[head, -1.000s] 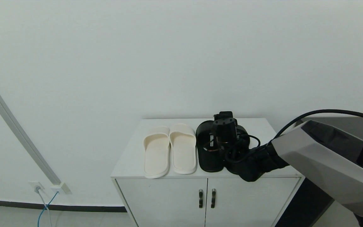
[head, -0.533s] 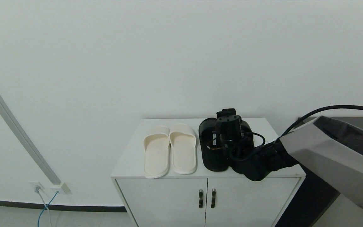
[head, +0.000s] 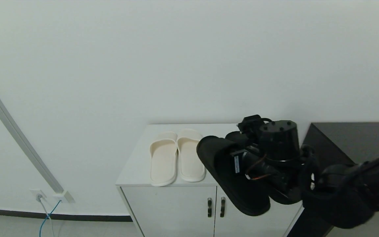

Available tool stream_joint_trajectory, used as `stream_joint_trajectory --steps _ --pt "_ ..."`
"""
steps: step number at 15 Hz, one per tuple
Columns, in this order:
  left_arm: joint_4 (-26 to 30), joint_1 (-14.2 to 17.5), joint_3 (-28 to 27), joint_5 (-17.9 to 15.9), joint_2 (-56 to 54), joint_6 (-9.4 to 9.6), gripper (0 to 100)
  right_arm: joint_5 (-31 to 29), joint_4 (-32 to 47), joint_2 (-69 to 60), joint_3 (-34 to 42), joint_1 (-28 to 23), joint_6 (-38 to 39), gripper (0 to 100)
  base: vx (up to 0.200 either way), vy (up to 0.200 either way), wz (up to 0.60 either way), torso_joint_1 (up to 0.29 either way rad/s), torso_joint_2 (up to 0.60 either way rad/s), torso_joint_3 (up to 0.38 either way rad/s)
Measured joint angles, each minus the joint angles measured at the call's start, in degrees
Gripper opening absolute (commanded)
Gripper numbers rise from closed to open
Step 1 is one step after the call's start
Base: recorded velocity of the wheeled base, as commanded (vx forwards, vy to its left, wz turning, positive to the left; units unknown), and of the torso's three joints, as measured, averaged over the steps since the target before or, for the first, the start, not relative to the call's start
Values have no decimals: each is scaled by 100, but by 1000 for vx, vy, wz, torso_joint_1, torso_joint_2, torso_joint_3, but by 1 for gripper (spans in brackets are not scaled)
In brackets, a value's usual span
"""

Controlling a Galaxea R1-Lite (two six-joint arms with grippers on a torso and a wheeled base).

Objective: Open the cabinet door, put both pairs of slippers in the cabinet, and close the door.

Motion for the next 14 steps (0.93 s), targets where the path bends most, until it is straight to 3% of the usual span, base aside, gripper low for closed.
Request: stream_joint_trajectory --steps 4,7,10,14 --pt "0 0 0 0 0 -7 0 1666 -172 -1353 1318 127 -545 0 0 0 0 0 0 0" --pt "0 0 0 0 0 0 0 2107 -822 -1849 1974 133 -1504 0 0 0 0 0 0 0" --pt "0 0 0 0 0 -5 0 2534 -1128 -1992 2404 132 -1627 0 0 0 0 0 0 0" --pt "0 0 0 5 0 -7 0 2575 -1120 -1974 2470 193 -1591 0 0 0 0 0 0 0"
